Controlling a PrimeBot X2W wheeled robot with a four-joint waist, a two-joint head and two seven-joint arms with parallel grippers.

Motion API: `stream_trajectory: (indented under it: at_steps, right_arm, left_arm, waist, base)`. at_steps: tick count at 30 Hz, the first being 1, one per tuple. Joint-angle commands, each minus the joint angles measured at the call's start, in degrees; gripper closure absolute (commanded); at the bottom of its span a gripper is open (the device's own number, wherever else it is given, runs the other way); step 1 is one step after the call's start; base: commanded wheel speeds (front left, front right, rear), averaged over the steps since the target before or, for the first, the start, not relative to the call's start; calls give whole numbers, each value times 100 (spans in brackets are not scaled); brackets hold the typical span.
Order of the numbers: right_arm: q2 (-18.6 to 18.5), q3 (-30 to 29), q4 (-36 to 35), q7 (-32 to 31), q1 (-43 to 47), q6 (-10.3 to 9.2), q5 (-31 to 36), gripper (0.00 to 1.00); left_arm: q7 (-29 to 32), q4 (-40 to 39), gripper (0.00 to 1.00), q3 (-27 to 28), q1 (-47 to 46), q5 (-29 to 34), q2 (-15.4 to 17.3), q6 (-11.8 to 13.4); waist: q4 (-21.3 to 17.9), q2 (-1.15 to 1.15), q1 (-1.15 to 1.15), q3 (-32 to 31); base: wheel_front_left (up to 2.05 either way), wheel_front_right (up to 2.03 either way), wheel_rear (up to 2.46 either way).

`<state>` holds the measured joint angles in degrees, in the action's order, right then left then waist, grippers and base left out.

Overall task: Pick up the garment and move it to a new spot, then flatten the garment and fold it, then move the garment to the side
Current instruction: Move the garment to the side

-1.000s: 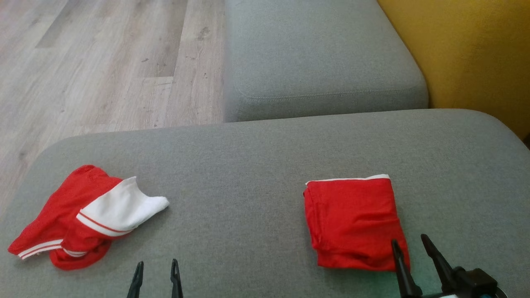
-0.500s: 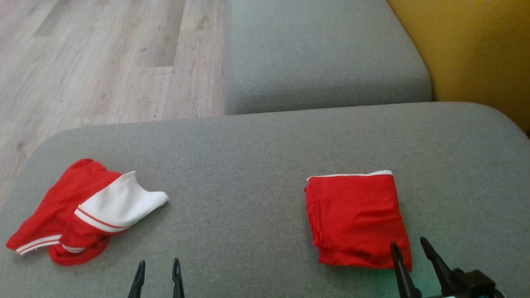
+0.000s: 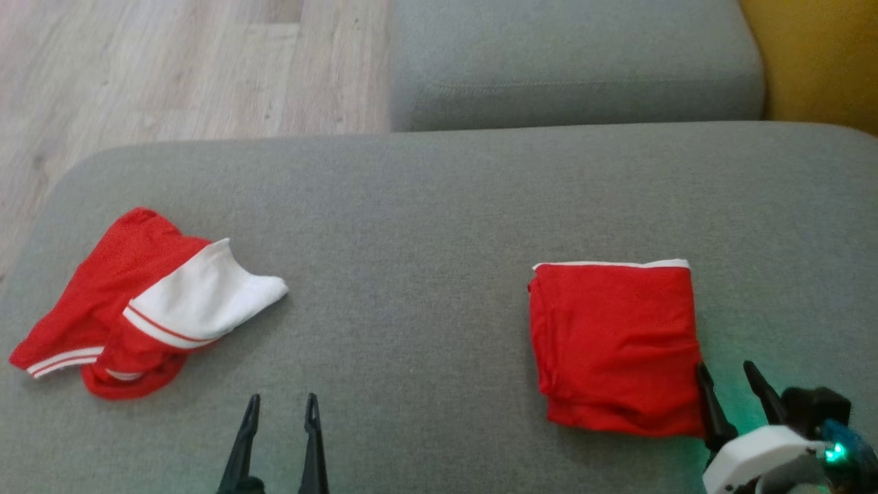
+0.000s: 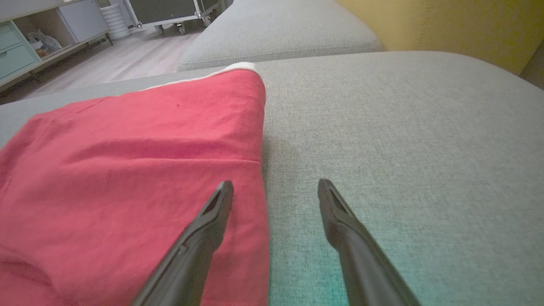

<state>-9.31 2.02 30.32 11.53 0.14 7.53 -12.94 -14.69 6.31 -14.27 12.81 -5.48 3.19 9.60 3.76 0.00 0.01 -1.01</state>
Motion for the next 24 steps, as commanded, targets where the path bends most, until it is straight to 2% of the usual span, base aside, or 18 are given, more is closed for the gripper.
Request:
stream_trajectory:
  at_steps: [1, 7, 8, 9, 10, 17, 24]
  right_arm:
    - [-134, 131, 18, -57, -373, -4, -45, 0]
    - [-183, 389, 580, -280, -906, -4, -286, 0]
    - [-193, 452, 656, -331, -985, -4, -363, 30]
    - [-226, 525, 732, -389, -1058, -4, -402, 68]
    - [-268, 610, 789, -438, -1125, -4, -433, 100]
    - [-751, 613, 688, -516, -1636, -4, -599, 100]
    - [-1757, 237, 269, -961, -2195, -4, -449, 100]
  left_arm:
    - [-30, -173, 0, 100, -261, 50, -31, 48]
    - [-30, -201, 0, -11, -484, 117, -31, 145]
    - [-30, -202, 0, -27, -508, 117, -31, 156]
    - [-30, -203, 0, -46, -530, 117, -31, 166]
    - [-30, -205, 0, -63, -553, 116, -31, 179]
    - [-30, -415, 0, -116, -818, 105, -31, 329]
    - [-30, -492, 0, -264, -1317, 37, -31, 289]
  waist:
    - [81, 0, -1, 106]
    - [178, 0, -1, 356]
    - [184, 0, -1, 391]
    - [189, 0, -1, 423]
    - [191, 0, -1, 458]
    - [37, 0, -1, 924]
    - [-235, 0, -1, 1690]
  base:
    - [0, 0, 0]
    - [0, 0, 0]
    - [0, 0, 0]
    - [0, 0, 0]
    - [0, 0, 0]
    - [0, 0, 0]
    - [0, 0, 0]
